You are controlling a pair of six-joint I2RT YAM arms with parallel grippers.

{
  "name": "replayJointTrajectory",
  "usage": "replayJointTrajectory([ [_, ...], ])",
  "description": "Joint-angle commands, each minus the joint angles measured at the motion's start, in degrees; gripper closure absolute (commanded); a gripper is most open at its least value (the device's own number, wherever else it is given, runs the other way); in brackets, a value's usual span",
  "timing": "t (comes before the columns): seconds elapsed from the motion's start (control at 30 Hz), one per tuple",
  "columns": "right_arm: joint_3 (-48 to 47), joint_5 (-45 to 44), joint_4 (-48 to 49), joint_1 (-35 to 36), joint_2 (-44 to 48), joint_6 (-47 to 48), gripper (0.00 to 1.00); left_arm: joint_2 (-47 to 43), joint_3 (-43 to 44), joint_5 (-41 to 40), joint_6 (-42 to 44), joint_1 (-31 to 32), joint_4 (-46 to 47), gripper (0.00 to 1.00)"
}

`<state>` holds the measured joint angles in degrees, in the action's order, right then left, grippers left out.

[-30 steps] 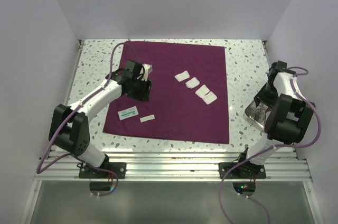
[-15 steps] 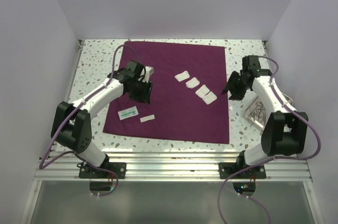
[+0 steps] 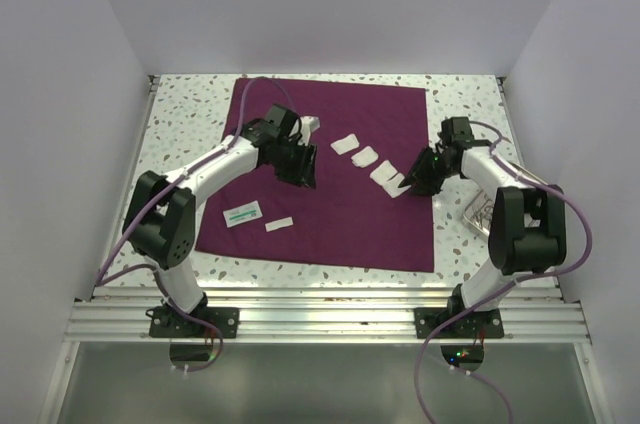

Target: Prepare the surgical pack

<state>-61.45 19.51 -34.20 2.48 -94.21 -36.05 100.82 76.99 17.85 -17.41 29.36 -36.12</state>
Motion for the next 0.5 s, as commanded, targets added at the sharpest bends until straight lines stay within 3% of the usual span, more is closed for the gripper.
replayJointTrajectory([
  [0.0,-0.87,0.88,2.29,-0.02,-1.85,-0.95,0.62,0.61,2.90,1.31,-1.14,0.43,1.84,0.51],
  [0.47,-1.65,-2.01,0.90,-0.11,-3.17,0.98,0.53,1.75,6.59,1.16,2.38,1.92,1.23,0.46],
])
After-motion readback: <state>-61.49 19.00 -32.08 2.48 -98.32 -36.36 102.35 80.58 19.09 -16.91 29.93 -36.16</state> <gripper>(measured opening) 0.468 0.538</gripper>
